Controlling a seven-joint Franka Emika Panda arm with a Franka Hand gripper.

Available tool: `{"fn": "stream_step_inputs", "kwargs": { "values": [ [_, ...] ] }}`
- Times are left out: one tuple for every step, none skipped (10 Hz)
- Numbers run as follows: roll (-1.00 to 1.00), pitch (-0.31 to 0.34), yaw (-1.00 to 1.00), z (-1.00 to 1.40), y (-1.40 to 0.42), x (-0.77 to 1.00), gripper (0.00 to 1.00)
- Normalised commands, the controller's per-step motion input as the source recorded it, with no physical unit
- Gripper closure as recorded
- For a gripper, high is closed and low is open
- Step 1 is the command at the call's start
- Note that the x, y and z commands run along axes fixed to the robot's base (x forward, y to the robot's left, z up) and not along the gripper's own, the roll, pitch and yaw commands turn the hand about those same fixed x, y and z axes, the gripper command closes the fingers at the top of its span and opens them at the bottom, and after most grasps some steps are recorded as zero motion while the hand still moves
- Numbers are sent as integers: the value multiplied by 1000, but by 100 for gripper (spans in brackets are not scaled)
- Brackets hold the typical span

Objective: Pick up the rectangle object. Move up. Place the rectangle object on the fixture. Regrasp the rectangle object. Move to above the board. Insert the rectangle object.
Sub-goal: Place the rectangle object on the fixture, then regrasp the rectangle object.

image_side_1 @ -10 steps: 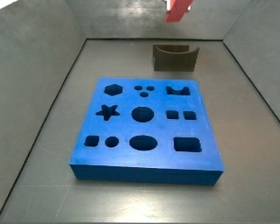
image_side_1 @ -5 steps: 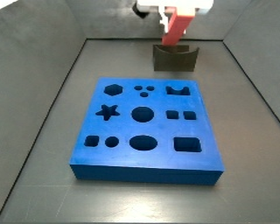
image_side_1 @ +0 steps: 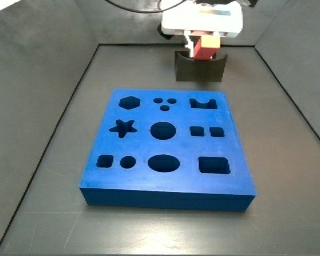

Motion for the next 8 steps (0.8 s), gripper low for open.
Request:
{"fn": "stream_step_inputs", "kwargs": {
  "values": [
    [-149, -45, -114, -225, 85, 92, 100],
    [-148, -48, -97, -211, 70, 81, 100],
    [0, 0, 0, 0, 0, 0, 0],
    [-24, -86, 7, 1000, 0, 0, 0],
    [-20, -75, 17, 1000, 3, -12, 0],
    [-9, -60, 30, 1000, 5, -27, 0],
    [21, -32, 51, 1000, -3, -35, 0],
    [36, -3, 62, 1000, -5, -41, 0]
  ]
}}
